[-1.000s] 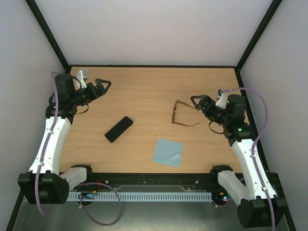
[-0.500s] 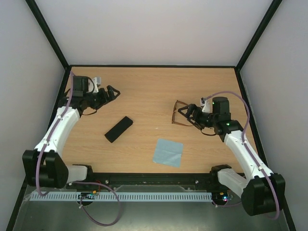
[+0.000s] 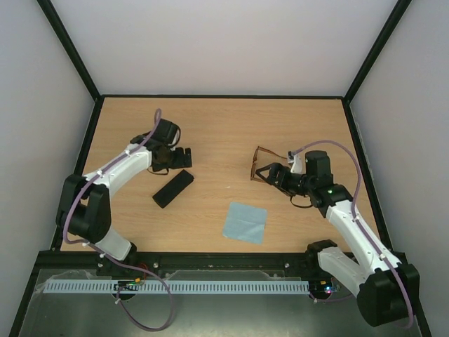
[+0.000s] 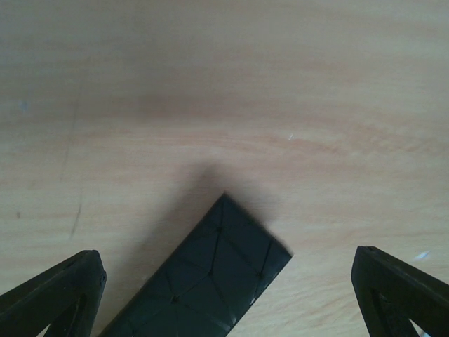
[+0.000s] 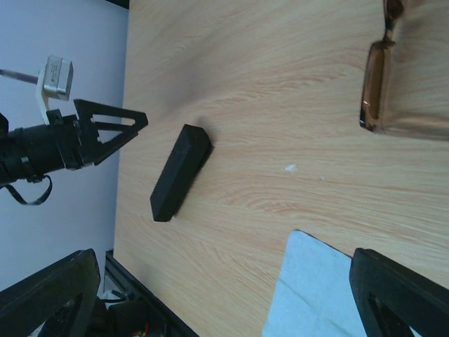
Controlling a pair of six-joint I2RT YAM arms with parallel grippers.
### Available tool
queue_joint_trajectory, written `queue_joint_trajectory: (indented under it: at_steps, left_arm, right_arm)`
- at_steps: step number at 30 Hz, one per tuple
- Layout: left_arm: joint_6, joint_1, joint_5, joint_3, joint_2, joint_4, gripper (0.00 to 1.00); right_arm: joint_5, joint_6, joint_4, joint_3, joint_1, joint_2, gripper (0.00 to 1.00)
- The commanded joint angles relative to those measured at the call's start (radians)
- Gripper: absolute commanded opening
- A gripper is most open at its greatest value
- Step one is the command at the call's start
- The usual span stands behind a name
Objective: Organize the sunglasses
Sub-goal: Pick up the sunglasses case from the center of the board.
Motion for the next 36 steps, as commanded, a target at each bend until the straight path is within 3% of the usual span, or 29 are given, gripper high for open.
queue_joint_trajectory:
  at_steps: [1, 8, 28, 36]
  left_arm:
    - [0.000, -0.078, -0.149, -0.085, -0.042, -0.066, 0.99]
    - [0.012, -0.105, -0.155, -0.181, -0.041, -0.081, 0.99]
    - [0.057, -0.114, -0.162, -0.098, 0.112, -0.111, 0.99]
    - [0.031, -0.138, -0.136, -0.040, 0.050, -0.163, 0.99]
  right_arm:
    - [-0.030, -0.021, -0.018, -0.057, 0.005, -0.062, 0.98]
    - [-0.050, -0.003, 0.005, -0.125, 0.006, -0.122, 0.99]
    - [-0.038, -0.001, 0.047, -0.190, 0.006, -0.125, 0.99]
    - [-0.036, -0.004, 0.053, -0.192, 0.005, -0.118, 0.99]
